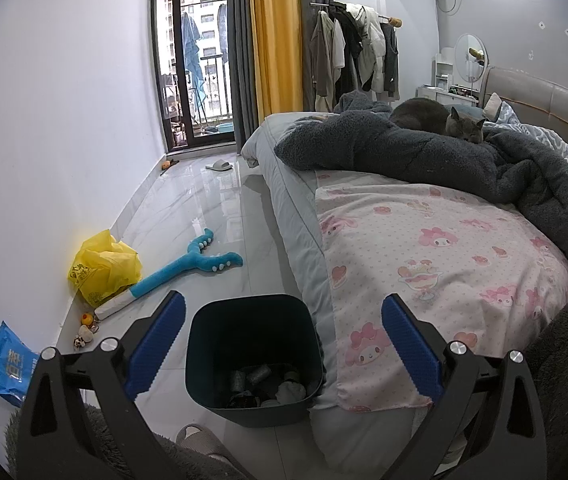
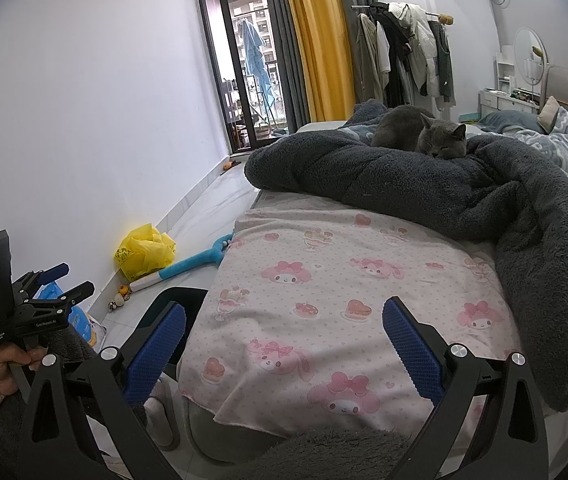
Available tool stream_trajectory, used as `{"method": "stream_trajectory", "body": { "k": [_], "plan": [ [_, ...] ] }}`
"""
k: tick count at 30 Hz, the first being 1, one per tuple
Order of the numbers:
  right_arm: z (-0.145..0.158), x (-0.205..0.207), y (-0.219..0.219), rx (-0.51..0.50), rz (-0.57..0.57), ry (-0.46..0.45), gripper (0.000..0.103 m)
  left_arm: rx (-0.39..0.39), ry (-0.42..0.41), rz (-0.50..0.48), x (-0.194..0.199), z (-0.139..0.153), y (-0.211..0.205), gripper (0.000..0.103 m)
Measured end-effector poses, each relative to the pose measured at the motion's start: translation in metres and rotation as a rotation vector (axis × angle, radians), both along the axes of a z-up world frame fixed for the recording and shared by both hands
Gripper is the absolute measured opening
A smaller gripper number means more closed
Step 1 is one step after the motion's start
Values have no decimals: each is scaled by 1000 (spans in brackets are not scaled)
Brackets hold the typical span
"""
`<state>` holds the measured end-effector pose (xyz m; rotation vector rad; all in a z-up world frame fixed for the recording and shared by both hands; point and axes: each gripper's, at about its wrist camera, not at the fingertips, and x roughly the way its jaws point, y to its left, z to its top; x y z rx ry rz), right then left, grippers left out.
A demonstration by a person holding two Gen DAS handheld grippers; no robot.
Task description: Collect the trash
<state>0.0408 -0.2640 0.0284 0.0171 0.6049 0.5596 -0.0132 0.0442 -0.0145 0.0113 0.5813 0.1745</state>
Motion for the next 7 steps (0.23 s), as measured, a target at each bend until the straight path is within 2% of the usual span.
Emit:
{"method": "stream_trajectory", "body": {
  "k": [7],
  "plan": [
    [0, 0, 0, 0, 0, 0, 100, -4, 1, 6, -1, -5, -1, 100]
  ]
}}
